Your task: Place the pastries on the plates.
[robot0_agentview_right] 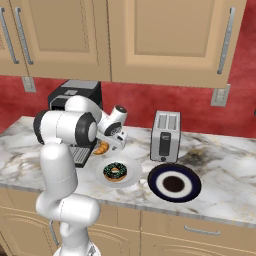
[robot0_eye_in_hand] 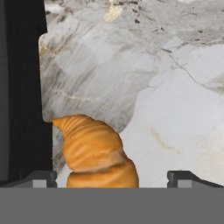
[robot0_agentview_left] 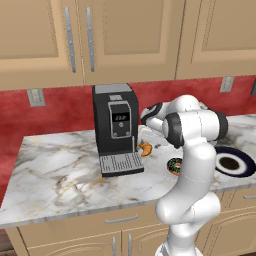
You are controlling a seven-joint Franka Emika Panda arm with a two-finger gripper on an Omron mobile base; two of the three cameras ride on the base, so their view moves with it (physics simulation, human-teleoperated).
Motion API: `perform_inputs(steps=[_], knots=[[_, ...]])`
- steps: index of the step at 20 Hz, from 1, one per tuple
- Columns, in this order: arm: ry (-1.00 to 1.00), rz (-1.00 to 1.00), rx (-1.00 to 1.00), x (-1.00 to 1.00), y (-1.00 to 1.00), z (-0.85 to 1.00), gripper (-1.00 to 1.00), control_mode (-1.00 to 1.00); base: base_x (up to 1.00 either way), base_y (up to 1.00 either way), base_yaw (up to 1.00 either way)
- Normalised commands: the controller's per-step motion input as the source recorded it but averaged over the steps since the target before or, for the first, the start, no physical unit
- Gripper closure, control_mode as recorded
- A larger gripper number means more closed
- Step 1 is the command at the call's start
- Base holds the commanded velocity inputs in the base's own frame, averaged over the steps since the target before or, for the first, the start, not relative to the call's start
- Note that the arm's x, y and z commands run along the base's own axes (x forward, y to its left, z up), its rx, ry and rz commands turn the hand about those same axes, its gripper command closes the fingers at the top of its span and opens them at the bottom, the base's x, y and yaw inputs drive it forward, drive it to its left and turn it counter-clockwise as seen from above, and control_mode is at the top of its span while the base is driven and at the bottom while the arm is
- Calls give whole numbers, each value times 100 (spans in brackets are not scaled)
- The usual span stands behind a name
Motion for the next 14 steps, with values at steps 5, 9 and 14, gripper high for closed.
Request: perform_inputs(steps=[5, 9, 14], knots=[[0, -3, 0, -27, 0, -3, -100, -100, 0, 0, 0], [-1, -1, 0, -14, -5, -27, -100, -100, 0, 0, 0], [-1, 0, 0, 16, -1, -15, -100, -100, 0, 0, 0]])
